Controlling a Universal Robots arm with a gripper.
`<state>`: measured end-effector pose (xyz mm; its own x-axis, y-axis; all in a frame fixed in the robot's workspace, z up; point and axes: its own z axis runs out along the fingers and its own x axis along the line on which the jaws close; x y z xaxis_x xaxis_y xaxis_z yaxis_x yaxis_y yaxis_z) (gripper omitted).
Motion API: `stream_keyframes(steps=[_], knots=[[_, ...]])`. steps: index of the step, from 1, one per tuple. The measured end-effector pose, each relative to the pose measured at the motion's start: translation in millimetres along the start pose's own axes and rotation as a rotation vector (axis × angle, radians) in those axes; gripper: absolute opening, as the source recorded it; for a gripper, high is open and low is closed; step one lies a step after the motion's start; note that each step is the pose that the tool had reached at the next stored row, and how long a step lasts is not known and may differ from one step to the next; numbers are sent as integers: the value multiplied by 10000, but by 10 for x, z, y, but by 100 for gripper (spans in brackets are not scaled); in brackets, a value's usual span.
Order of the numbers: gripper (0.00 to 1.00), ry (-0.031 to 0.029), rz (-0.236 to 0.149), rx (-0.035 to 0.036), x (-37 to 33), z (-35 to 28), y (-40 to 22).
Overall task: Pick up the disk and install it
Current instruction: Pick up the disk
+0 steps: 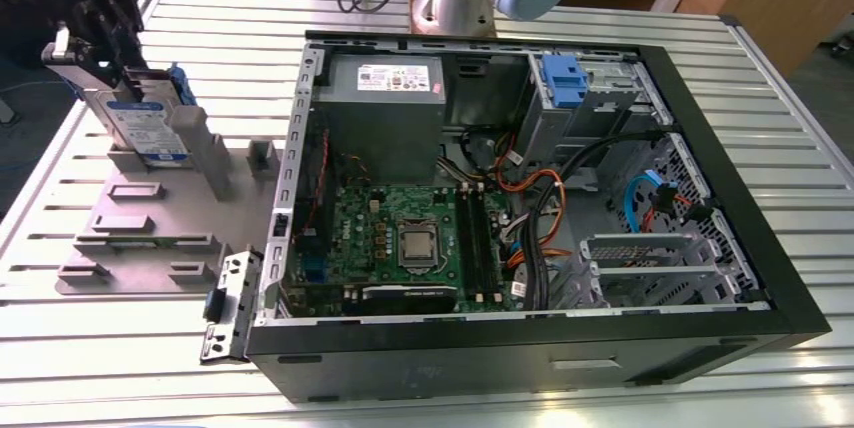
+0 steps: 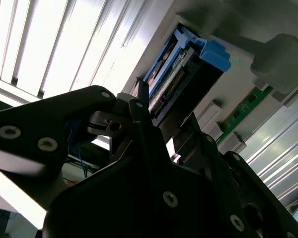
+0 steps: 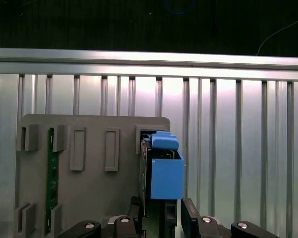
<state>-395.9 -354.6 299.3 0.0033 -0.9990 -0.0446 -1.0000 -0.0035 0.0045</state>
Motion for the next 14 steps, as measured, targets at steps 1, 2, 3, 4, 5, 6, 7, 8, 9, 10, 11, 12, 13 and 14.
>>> stream_keyframes(steps=[1, 2, 3, 4, 5, 6, 7, 8, 9, 10, 11, 12, 13, 14], knots=[[45, 0, 0, 0, 0, 0, 0], [45, 0, 14, 0, 0, 0, 0], [45, 0, 70, 3, 0, 0, 0], [45, 0, 117, 5, 0, 0, 0], [45, -1, 145, 6, 0, 1, 0], [45, 0, 149, 7, 0, 1, 0], [45, -1, 154, 7, 0, 1, 0], [45, -1, 155, 7, 0, 1, 0], [45, -1, 156, 7, 0, 1, 0], [45, -1, 156, 8, 0, 1, 0], [45, -1, 156, 7, 0, 1, 0], [45, -1, 157, 8, 0, 1, 0], [45, -1, 157, 7, 0, 1, 0], [45, -1, 157, 7, 0, 1, 0]])
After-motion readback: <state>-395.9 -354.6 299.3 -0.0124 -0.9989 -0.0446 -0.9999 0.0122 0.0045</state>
